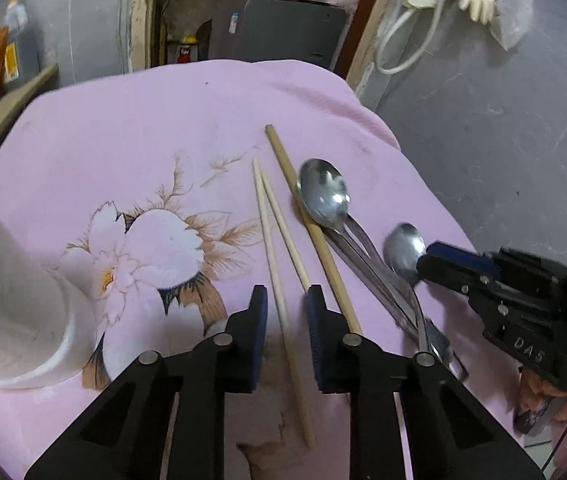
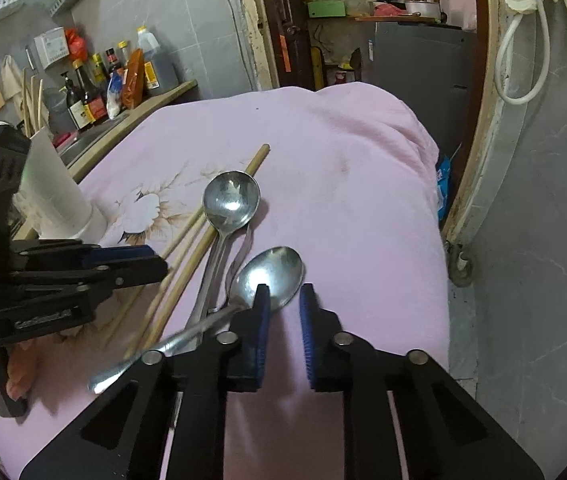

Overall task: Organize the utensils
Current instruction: 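Grasp a chopstick with the left tool while the right tool grasps a silver spoon, then lift the chopstick with the left tool while the right tool lifts the spoon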

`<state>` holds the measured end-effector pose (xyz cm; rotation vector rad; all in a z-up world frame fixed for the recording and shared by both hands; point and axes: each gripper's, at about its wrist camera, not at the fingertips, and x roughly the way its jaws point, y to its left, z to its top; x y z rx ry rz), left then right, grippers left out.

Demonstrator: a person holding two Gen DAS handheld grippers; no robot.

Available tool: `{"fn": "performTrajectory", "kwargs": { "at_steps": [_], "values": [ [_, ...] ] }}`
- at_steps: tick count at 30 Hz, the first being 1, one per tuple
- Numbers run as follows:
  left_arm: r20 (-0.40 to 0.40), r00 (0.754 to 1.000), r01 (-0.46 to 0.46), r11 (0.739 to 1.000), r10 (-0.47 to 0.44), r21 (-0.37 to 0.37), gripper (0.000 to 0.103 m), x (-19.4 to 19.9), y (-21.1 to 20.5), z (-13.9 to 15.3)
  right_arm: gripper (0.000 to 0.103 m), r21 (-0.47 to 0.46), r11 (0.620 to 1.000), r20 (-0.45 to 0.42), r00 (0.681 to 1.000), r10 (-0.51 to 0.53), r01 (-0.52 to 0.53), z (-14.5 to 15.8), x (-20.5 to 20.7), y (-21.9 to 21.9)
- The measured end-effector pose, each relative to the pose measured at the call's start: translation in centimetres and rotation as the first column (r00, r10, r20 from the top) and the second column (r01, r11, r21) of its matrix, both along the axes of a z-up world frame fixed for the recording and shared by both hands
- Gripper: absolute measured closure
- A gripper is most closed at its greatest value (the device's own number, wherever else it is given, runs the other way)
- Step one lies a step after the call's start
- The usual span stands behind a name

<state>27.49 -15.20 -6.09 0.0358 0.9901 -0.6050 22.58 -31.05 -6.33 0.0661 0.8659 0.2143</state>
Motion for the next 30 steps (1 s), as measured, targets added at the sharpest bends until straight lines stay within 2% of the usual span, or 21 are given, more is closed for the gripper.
{"fn": "performTrajectory", "kwargs": {
  "at_steps": [2,4,9,13,17,20,23,30],
  "values": [
    [-0.027,0.999,-0.021,1.0,0.02,-0.008,0.091,0.7,0.3,-0.1,0.093,0.001,1.0,-0.006,1.0,0.005,-0.005,-0.1,0.6,0.1],
    [-0.039,0.998,-0.04,0.999,0.04,-0.007,0.099,1.2,0.6,-0.1,0.093,0.009,1.0,-0.011,1.0,0.005,-0.005,0.0,1.2,0.2],
    [-0.038,0.998,-0.047,0.999,0.047,0.011,0.099,0.3,1.1,0.1,0.093,0.049,0.999,-0.029,1.0,-0.001,0.003,-0.1,2.1,0.1],
    [-0.07,0.996,-0.046,0.998,0.048,0.03,0.1,-0.8,1.5,0.3,0.091,0.099,0.995,-0.04,0.999,-0.025,0.029,0.0,2.4,-0.3],
    [-0.069,0.996,-0.048,0.999,0.049,0.015,0.1,-1.3,2.1,0.2,0.078,0.111,0.993,-0.035,0.999,-0.032,0.035,0.1,2.0,0.1],
    [-0.052,0.997,-0.049,0.999,0.049,-0.002,0.1,-1.6,2.3,0.1,0.076,0.069,0.997,-0.035,0.999,-0.013,0.016,0.2,1.5,0.7],
    [-0.046,0.998,-0.047,0.999,0.046,-0.013,0.1,-1.7,2.3,0.0,0.076,-0.023,1.0,-0.026,1.0,0.013,-0.014,0.3,0.5,1.4],
    [-0.052,0.998,-0.037,0.999,0.036,-0.024,0.1,-1.4,2.3,-0.1,0.071,-0.182,0.979,-0.028,0.996,0.087,-0.091,-0.1,-0.8,2.8]
  ]
}}
